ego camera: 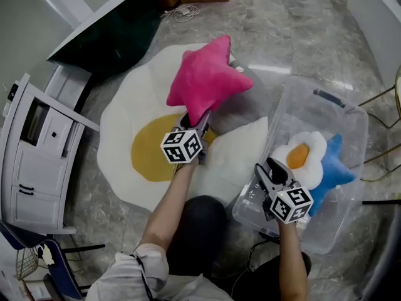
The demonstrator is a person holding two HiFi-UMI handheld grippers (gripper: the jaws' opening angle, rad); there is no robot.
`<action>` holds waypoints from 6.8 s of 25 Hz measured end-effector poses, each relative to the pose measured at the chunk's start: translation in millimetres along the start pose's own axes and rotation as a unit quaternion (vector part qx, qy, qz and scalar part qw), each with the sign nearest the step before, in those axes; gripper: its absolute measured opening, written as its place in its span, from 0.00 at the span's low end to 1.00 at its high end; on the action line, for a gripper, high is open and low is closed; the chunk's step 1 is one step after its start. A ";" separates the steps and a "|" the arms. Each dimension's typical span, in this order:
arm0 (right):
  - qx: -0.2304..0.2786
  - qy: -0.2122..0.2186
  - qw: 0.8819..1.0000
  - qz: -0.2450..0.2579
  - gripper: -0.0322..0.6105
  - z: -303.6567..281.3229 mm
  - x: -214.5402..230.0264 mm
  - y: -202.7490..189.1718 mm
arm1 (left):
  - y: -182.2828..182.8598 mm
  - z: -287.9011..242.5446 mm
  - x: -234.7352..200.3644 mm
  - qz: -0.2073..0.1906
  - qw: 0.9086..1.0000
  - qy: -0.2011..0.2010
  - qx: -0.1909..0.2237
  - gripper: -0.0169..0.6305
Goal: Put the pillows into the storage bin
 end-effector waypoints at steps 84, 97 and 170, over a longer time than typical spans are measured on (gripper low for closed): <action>-0.005 -0.163 0.982 0.094 0.33 258.9 -273.3 344.9 | 377.8 190.7 330.6 -0.094 0.906 -0.378 -0.164 0.50; -0.027 -0.266 0.963 0.020 0.32 392.7 -375.5 346.8 | 460.2 319.0 365.6 -0.048 0.916 -0.368 -0.150 0.50; 0.031 -0.279 0.959 -0.042 0.05 445.3 -393.7 295.9 | 428.4 394.9 407.1 -0.082 0.926 -0.295 -0.222 0.04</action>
Point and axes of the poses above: the fingertips, and each gripper's own axes: z backward along the fingers, x to its right, y out of its top, the point moved 6 cm from there along z, backward along the fingers, and after that the axes turned 6 degrees about -z, right-handed, at the moved point
